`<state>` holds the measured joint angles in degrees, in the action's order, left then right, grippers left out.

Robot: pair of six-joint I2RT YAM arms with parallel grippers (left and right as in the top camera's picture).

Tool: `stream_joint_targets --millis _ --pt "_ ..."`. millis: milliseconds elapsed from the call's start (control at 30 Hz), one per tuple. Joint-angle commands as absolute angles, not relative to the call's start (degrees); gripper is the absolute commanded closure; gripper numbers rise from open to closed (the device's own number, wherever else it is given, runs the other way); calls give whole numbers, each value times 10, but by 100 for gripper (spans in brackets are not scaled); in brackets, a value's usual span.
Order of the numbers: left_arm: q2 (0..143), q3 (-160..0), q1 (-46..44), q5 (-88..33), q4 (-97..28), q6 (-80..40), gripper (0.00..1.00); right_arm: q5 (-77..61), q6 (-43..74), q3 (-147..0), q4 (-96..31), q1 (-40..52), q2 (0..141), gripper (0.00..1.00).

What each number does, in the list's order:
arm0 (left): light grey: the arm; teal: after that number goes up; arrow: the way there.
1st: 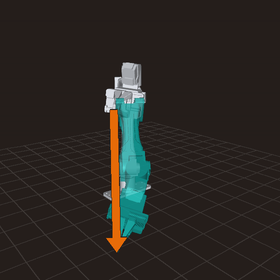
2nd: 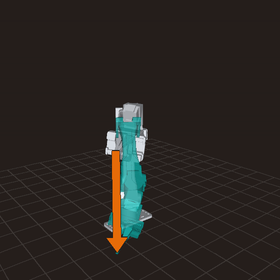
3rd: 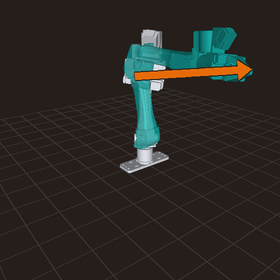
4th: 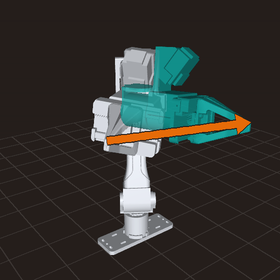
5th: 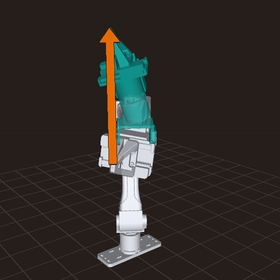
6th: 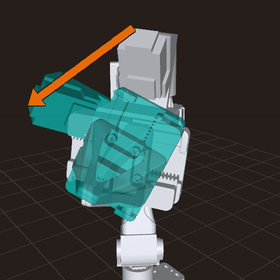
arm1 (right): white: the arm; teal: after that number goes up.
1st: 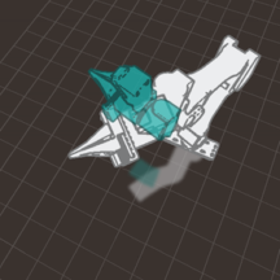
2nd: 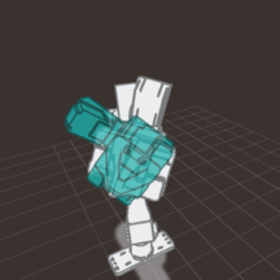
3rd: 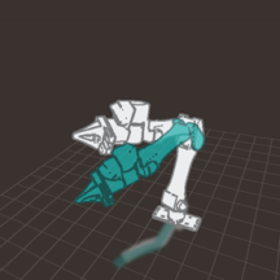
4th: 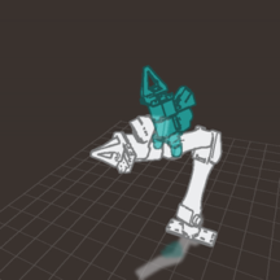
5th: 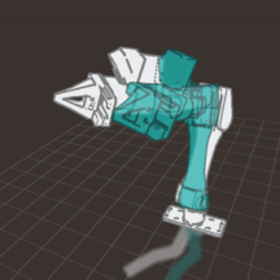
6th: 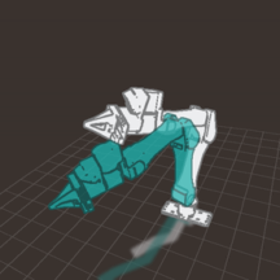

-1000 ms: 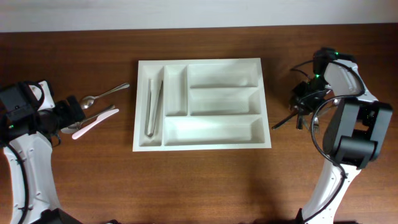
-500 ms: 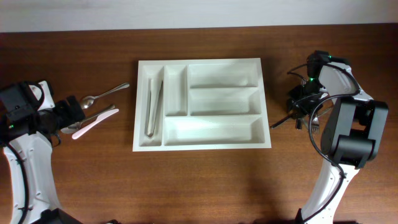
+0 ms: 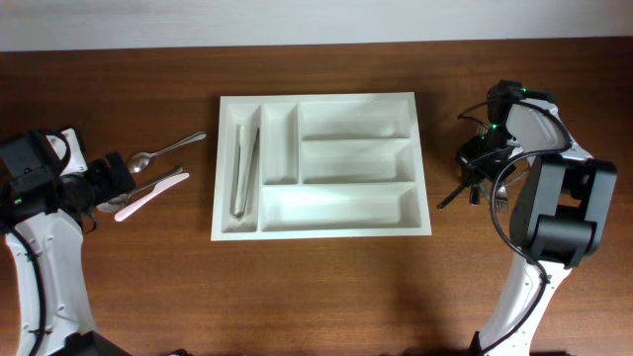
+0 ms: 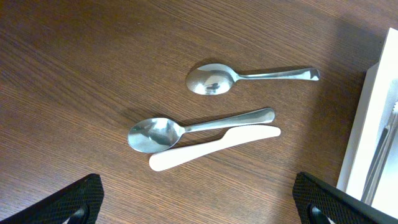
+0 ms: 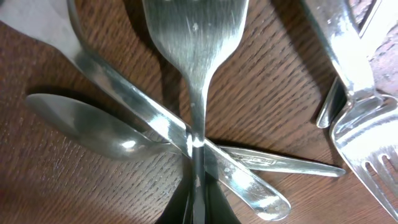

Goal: Pack container
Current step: 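Return the right gripper to the forks and grasp one fork, then carry the fork into the tray's middle compartment and release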

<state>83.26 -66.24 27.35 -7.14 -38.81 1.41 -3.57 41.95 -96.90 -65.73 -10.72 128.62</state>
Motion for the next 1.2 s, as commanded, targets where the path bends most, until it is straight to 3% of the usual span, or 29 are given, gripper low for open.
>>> stream_joint_targets --millis 0,400,600,900,1167 --pt "836 -672 276 -82 -388 8 1 -2 415 -960 -656 -105 1286 96" --pt "836 -672 276 -82 -388 8 1 -3 253 -962 -644 -77 1189 96" --pt "836 -672 276 -82 -388 8 1 -5 231 -962 -642 -43 1136 96" --pt "836 -672 276 -82 -388 8 1 -48 -90 -962 -641 57 1113 96" --pt "836 -672 276 -82 -388 8 1 -43 -241 -962 -628 132 1113 96"
